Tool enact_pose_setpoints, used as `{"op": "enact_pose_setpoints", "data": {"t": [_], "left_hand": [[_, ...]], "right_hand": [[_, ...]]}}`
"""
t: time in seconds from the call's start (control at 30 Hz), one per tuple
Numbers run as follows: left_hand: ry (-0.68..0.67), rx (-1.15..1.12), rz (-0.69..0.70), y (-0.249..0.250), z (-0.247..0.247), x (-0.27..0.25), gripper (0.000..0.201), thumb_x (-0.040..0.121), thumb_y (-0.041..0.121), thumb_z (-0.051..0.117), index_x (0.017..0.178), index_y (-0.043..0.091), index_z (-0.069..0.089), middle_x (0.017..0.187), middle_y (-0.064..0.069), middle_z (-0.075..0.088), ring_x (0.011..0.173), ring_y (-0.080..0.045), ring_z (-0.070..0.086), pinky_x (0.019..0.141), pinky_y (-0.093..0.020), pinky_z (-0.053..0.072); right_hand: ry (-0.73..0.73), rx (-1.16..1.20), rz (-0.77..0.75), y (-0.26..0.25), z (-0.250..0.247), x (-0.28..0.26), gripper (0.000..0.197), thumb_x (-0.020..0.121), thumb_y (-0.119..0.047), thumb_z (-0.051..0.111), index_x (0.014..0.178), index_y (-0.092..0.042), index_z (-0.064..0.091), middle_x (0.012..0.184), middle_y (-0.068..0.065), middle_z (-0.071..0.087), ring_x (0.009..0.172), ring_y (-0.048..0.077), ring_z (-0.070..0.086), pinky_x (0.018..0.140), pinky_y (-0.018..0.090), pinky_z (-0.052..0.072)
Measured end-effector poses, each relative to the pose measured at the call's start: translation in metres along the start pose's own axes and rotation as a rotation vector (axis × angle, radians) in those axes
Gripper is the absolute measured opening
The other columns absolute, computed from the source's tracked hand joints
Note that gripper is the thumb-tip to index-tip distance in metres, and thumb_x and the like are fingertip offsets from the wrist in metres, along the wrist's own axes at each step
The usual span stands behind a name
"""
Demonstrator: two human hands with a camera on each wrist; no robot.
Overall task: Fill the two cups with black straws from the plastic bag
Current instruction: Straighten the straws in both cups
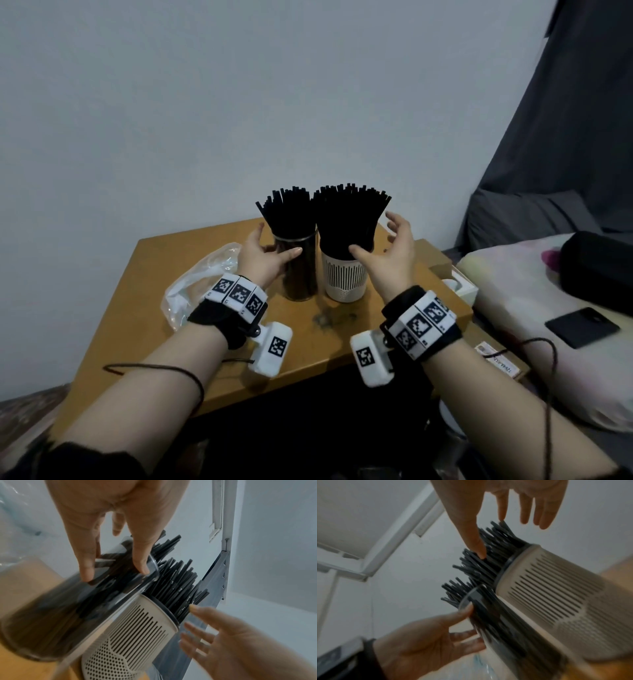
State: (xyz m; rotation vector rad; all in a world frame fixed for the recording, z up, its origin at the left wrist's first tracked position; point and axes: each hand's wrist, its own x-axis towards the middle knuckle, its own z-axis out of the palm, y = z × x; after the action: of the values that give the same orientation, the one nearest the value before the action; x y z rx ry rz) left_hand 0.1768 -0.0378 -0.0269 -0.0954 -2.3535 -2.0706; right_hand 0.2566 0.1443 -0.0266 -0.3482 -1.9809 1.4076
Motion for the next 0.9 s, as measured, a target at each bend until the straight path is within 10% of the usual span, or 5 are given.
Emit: {"op": "enact_pose_setpoints", "data": {"t": [0.33, 0.9], "left_hand": [[0.096, -0.045, -0.051, -0.003, 0.016, 0.01, 0.082, 0.075, 0.011, 0.079, 0.146, 0.021, 0.038, 0.136, -0.013, 0.05, 0.119, -0.034, 0.055, 0.084, -0.045, 0.057], [0.162, 0.226, -0.001, 0.008, 0.026, 0.017, 0.088, 0.08, 0.027, 0.077, 0.149, 0.007, 0.026, 0.145, -0.016, 0.045, 0.13, -0.031, 0.047, 0.103, -0.043, 0.042]], "right_hand": [[-0.081, 0.055, 0.229, 0.026, 0.033, 0.027, 0.087, 0.064, -0.023, 0.086, 0.135, -0.015, 0.038, 0.135, 0.004, 0.05, 0.125, 0.022, 0.048, 0.099, 0.032, 0.041], [-0.053, 0.208, 0.381, 0.031, 0.046, 0.072, 0.097, 0.068, -0.016, 0.084, 0.144, -0.022, 0.024, 0.144, 0.008, 0.042, 0.131, 0.029, 0.042, 0.108, 0.044, 0.035]]}}
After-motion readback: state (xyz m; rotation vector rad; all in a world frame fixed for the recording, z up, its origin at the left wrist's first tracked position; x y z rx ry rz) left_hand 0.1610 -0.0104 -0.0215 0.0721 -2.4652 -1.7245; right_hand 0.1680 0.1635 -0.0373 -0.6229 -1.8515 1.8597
